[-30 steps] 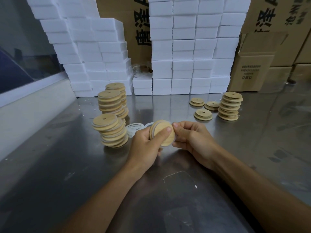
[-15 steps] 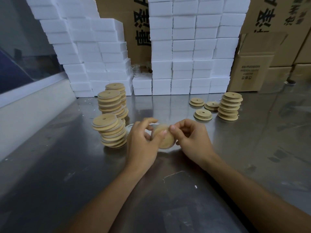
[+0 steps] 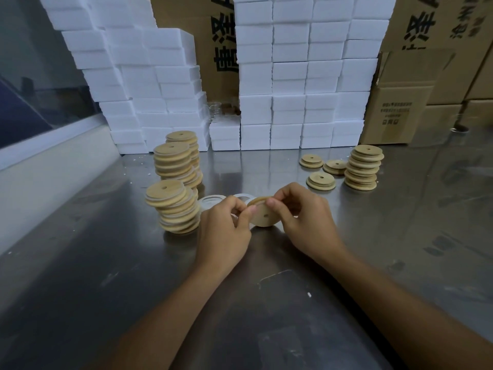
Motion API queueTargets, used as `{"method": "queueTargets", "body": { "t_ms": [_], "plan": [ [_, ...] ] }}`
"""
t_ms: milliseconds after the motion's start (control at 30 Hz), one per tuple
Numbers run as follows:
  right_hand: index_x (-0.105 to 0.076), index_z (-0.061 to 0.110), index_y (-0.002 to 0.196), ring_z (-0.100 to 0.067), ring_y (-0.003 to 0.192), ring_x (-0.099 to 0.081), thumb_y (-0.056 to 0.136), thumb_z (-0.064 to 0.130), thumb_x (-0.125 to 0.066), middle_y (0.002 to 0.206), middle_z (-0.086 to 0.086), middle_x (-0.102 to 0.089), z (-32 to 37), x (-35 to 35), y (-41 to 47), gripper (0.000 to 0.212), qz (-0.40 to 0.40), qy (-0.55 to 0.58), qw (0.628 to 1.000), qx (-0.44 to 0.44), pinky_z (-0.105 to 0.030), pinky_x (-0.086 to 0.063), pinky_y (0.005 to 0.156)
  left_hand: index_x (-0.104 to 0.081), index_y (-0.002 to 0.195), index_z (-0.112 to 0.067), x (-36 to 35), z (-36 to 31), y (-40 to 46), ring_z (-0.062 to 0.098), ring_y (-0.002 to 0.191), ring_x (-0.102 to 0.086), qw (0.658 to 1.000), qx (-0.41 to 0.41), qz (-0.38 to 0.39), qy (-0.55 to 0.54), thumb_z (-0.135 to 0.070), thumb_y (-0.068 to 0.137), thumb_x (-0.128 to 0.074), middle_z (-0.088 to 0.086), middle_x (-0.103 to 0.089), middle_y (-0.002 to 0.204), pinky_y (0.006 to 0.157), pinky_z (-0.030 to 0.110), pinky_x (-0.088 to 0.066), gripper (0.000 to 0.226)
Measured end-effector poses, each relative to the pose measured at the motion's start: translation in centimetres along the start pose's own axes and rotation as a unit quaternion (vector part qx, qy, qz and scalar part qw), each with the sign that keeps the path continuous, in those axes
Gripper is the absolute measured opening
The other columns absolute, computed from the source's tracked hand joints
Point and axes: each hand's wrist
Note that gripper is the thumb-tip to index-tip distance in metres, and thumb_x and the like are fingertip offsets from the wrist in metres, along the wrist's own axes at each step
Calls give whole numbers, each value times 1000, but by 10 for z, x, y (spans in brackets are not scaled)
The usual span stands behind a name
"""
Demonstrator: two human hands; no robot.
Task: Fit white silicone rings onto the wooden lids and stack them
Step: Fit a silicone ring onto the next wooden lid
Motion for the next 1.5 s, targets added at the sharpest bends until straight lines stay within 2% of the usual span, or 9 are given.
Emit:
{"method": "queueTargets", "body": {
  "t_ms": [133, 333, 467, 667, 833, 967, 1233, 1400, 1500],
  "plan": [
    [-66, 20, 86, -4, 79, -65, 88, 25, -71, 80, 10, -69, -4, 4, 1, 8, 10, 17, 999, -26, -26, -56, 70, -59, 68, -27, -1, 4, 2, 4, 63, -60, 999, 32, 35, -11, -26, 86, -73, -9, -62, 61, 55, 13, -43, 23],
    [-70, 14, 88, -5, 77, -67, 82, 21, -78, 82, 7, -71, -5, 6, 2, 12, 12, 34, 999, -30, -24, -57, 70, -59, 64, -26, 0, 7, 4, 4, 56, -60, 992, 98, 62, -51, -10, 81, -77, -9, -63, 59, 59, 18, -49, 29],
    [-69, 19, 82, -7, 72, -69, 81, 21, -80, 77, 5, -72, -7, 5, 3, 11, 7, 71, 996, -59, -22, -57, 68, -60, 62, -19, 2, 6, 5, 21, 57, -63, 984, 132, 46, -113, -1, 81, -74, -2, -65, 57, 63, 37, -53, 29],
    [-66, 10, 78, -15, 68, -72, 83, 23, -76, 71, -2, -73, -2, 2, 3, 17, 4, 159, 983, -96, -25, -59, 59, -60, 68, -10, 8, -3, 5, 9, 52, -65, 953, 196, 24, -227, 0, 87, -68, 0, -69, 58, 49, 14, -44, 24],
    [-65, 5, 86, -16, 72, -74, 88, 16, -70, 77, -6, -75, 10, 2, 5, 12, -23, 272, 953, -129, -26, -59, 60, -64, 77, -6, 9, -17, 4, 11, 60, -69, 900, 273, 44, -336, -2, 91, -64, 1, -72, 66, 49, 19, -47, 14],
    [-63, -1, 97, -20, 72, -74, 87, 12, -71, 82, -13, -75, 14, -1, 1, 18, -3, 291, 944, -153, -25, -58, 60, -67, 83, -8, 9, -26, 2, 14, 64, -71, 867, 309, 62, -386, -5, 92, -64, 5, -76, 79, 51, 20, -50, 10],
    [-67, 2, 93, -11, 69, -69, 88, 12, -71, 84, -12, -74, 18, -4, 0, 11, -12, 249, 960, -127, -20, -53, 59, -68, 83, -9, 9, -22, 4, 16, 62, -64, 886, 305, 54, -344, -9, 92, -66, 6, -75, 85, 54, 27, -47, 9],
    [-66, 8, 88, -17, 76, -71, 90, 13, -70, 81, -2, -71, 18, -2, -1, 7, -5, 179, 978, -103, -34, -56, 62, -65, 82, -10, 10, -18, 5, 13, 56, -61, 915, 267, 13, -304, -9, 90, -67, 3, -72, 75, 46, 24, -45, 9],
    [-64, 9, 85, -17, 76, -70, 90, 12, -69, 80, -5, -72, 17, 0, -2, 8, 15, 152, 983, -101, -41, -56, 68, -60, 78, -13, 13, -15, 10, 12, 51, -58, 923, 237, -31, -300, -5, 91, -64, 6, -66, 73, 42, 21, -43, 16]
  ]
}}
Point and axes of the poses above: each hand's wrist, its own y-axis towards the middle knuckle, its own x-axis out of the back of the hand, z = x × y
